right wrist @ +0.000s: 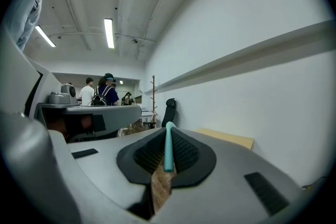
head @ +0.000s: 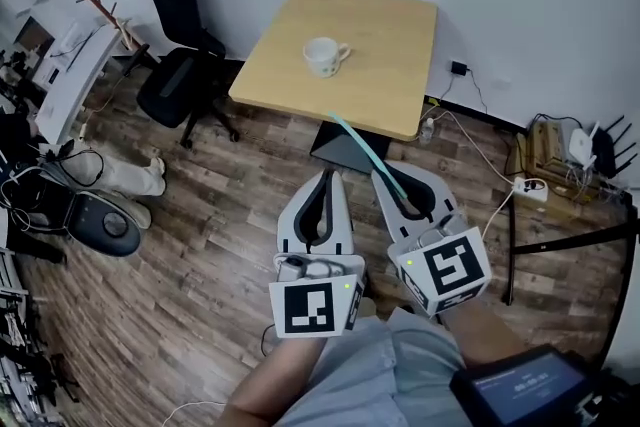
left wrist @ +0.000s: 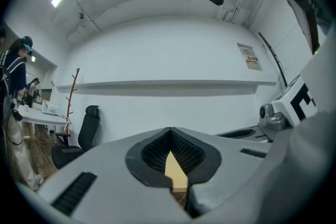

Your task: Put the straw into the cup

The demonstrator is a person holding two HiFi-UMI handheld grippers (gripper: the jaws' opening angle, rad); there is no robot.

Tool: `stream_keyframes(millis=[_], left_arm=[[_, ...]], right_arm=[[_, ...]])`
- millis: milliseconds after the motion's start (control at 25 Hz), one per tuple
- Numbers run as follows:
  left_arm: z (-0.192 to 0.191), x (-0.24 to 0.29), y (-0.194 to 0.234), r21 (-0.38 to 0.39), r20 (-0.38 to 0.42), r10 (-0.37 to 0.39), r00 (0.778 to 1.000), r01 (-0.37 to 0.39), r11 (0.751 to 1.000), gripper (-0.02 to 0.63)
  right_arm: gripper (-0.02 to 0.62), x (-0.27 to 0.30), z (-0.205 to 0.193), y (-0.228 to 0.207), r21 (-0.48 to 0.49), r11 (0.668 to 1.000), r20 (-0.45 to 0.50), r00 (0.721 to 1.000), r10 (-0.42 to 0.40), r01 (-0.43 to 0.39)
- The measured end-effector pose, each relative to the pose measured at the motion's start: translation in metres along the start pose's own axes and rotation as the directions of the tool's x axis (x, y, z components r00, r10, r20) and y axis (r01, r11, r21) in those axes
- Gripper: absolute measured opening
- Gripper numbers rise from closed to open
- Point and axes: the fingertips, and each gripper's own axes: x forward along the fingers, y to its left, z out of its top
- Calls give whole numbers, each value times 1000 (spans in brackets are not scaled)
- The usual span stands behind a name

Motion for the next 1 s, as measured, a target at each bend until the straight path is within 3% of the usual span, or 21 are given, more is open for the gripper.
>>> stream_keyframes(millis=[440,720,1000], left_arm=[[27,35,76,12,90,-23,996,22,1000,-3],[10,59,83,-14,54,-49,997,50,999,-3],[-24,94,90,-34,-25,-59,998,58,998,-3]], right_arm=[[15,76,38,14,-59,998,58,998,-24,27],[15,93,34,-2,-57,997,37,998,-55,57],[15,118,5,-28,-19,997,-22,997,-69,68]])
